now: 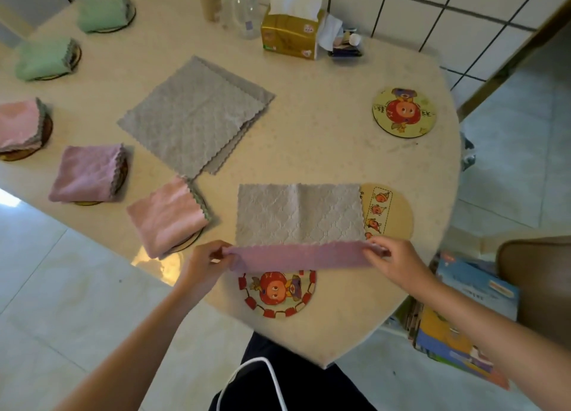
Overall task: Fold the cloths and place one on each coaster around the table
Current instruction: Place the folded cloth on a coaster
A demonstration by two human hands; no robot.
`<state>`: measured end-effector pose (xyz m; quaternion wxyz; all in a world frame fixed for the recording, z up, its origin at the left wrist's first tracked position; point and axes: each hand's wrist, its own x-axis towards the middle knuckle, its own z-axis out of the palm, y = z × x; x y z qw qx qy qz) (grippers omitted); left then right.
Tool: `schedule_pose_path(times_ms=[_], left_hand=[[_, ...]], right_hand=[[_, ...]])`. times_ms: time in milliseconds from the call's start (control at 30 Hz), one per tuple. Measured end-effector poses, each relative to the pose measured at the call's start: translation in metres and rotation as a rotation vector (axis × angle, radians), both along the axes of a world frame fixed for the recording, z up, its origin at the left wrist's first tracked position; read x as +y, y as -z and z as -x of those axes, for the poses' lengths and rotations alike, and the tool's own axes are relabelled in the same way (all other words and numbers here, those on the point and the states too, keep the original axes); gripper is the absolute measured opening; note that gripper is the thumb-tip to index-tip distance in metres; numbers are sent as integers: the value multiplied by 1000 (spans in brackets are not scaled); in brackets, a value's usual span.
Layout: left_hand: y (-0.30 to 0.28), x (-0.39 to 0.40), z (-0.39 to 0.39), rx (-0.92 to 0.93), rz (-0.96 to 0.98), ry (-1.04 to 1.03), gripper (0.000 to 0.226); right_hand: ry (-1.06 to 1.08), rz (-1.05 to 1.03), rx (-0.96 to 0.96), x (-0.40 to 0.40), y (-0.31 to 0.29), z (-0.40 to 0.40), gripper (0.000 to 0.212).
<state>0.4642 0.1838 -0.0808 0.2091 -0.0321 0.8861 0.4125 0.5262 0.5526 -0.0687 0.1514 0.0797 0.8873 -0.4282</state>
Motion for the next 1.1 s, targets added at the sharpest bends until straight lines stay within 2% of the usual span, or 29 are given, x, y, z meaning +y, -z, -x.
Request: schedule_pose_path(times_ms=[100,167,233,333,533,700,967,1033,1100], left_hand=[[-2,11,26,-8,-143,-176,28],[-2,26,42,-3,-165,-242,28],[1,38,56,-4,-111,-300,23],[14,46,76,-18,-21,-356,30],[26,53,98,36,64,-331,18],[31,59,106,68,113,-284,14],[34,62,111,27,233,-326,20],[30,64,107,8,214,-371,24],[20,69,96,43,255,-386,35]], right_hand=[[149,74,-2,0,-3,29,10],[253,106,-12,-3,0,49,13],[354,101,-11,-8,7,69,20],[463,84,-40,-15,18,91,31],[585,86,-130,-10,43,108,36],[597,41,-155,-6,51,115,38],[568,-55,-161,-10,46,121,27],[591,-47,-146,-9,40,120,21],[605,-99,-108,-9,29,114,24]])
